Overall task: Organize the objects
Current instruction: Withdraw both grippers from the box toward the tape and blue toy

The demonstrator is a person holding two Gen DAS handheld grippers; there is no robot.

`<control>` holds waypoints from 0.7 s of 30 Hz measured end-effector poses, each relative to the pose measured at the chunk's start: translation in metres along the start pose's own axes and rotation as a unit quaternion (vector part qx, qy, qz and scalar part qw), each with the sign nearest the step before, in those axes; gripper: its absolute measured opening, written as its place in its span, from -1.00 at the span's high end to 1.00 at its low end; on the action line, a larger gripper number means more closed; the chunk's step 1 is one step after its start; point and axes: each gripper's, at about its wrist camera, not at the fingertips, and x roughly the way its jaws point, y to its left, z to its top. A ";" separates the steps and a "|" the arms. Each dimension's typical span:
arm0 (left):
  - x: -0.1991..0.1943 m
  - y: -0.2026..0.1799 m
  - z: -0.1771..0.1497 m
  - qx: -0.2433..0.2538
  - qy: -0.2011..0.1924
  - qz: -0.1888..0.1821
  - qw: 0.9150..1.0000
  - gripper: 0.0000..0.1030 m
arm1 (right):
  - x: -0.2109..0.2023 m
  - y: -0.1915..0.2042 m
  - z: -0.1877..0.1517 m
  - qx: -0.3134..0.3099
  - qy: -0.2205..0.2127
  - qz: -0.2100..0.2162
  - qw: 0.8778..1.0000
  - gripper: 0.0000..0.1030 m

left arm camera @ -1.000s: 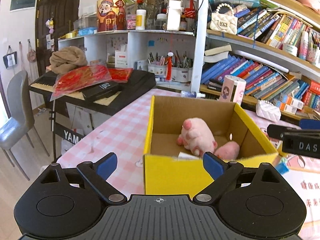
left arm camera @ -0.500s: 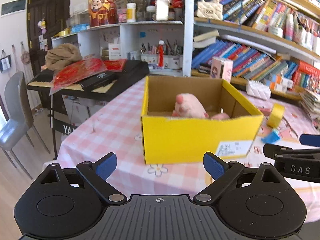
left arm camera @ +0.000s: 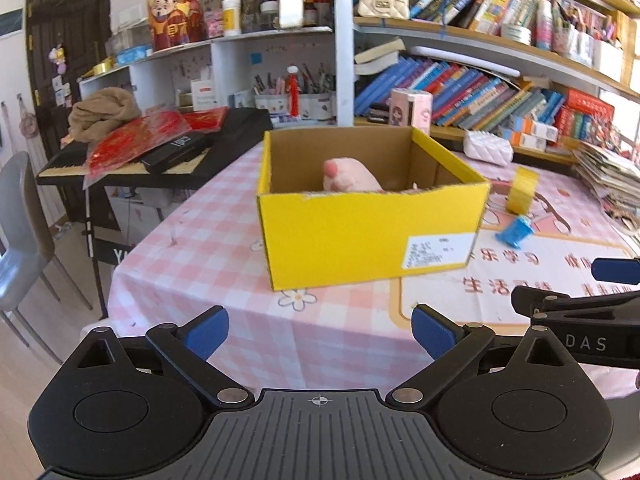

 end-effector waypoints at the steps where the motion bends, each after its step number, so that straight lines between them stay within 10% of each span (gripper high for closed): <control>1: -0.001 -0.002 -0.002 0.004 0.002 -0.003 1.000 -0.93 | -0.001 0.000 -0.002 0.002 0.002 -0.002 1.000 -0.76; 21: 0.010 -0.047 -0.005 0.053 0.017 -0.076 0.996 -0.93 | -0.020 -0.039 -0.030 0.046 0.026 -0.070 0.996 -0.77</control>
